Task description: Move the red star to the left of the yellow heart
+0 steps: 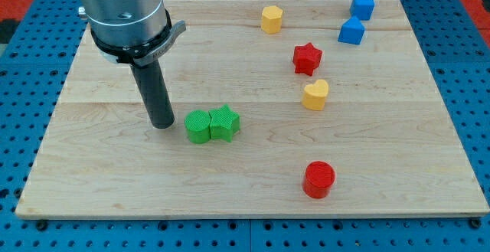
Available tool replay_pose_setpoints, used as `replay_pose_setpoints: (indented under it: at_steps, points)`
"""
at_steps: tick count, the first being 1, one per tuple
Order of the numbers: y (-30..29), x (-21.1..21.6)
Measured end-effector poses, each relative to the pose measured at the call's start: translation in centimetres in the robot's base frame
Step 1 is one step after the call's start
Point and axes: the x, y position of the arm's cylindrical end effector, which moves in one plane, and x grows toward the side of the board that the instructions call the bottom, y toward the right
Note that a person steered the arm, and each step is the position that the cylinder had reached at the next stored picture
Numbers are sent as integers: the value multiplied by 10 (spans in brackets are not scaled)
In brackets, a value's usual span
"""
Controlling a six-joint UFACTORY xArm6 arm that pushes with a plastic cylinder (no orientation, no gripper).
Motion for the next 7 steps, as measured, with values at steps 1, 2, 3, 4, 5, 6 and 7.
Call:
replay_pose_setpoints:
  at_steps: [1, 2, 3, 4, 5, 6, 7]
  points:
    - [17, -2]
    - [36, -57]
    - [64, -123]
    - [75, -171]
    - [130, -147]
    - [194, -165]
    - [240, -115]
